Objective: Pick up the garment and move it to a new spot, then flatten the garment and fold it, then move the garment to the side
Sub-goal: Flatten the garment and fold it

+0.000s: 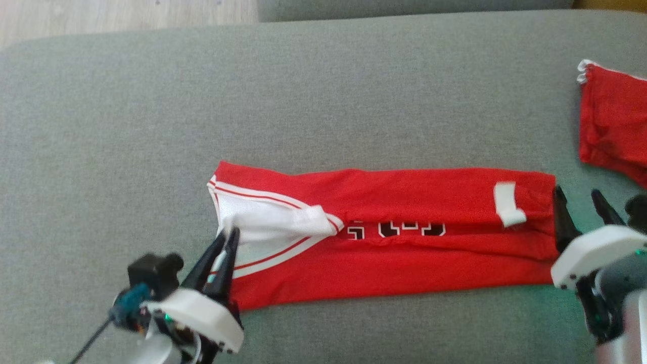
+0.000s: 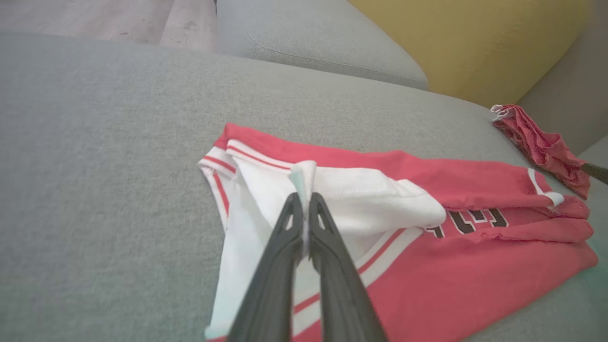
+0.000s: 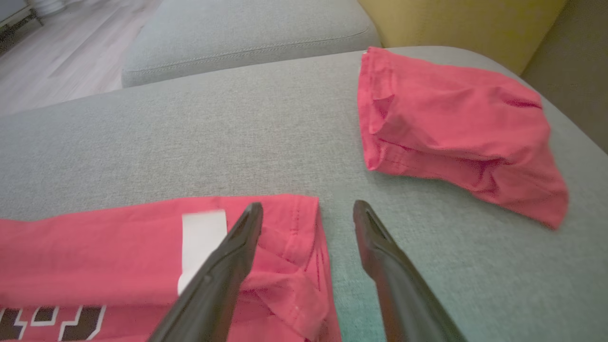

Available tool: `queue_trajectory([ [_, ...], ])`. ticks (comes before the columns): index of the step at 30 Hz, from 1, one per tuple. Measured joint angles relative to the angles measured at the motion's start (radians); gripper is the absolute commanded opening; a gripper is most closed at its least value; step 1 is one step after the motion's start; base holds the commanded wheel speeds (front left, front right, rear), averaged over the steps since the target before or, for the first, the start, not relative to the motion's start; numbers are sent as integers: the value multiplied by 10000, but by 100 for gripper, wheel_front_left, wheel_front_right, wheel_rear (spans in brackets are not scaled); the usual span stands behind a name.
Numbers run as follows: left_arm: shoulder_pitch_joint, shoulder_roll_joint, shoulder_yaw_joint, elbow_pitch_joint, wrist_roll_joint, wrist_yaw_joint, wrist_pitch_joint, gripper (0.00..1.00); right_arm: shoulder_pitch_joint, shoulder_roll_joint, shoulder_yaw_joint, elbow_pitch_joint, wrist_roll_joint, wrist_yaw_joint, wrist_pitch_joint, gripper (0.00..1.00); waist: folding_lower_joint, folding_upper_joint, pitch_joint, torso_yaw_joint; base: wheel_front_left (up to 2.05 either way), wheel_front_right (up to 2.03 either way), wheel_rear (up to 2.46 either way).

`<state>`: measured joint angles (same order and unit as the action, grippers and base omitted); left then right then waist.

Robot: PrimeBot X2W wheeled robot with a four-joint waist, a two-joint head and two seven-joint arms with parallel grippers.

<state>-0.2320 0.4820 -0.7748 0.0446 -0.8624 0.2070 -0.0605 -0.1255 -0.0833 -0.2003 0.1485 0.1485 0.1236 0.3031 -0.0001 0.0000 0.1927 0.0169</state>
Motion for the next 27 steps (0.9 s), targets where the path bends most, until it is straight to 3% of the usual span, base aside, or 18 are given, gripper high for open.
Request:
queue_trajectory([
  [6, 901, -130, 50, 115, 13, 422, -874, 100, 755, 240, -640, -431, -52, 0, -288, 100, 0, 0, -401, 5, 0, 0, 0],
  [14, 1443, -150, 673, -355, 178, 1415, -1480, 100, 1489, 391, -1009, -894, -48, 0, -244, 100, 0, 0, -746, 250, 0, 0, 0],
  [20, 1631, -153, 907, -686, 161, 1638, -1538, 100, 1494, 412, -895, -802, -77, 0, -36, 100, 1, 0, -576, 443, 0, 0, 0],
  [27, 1610, -148, 1016, -857, 203, 1824, -1622, 100, 656, 414, -901, 387, -355, 0, -150, 100, 2, 0, -220, 690, 0, 0, 0],
])
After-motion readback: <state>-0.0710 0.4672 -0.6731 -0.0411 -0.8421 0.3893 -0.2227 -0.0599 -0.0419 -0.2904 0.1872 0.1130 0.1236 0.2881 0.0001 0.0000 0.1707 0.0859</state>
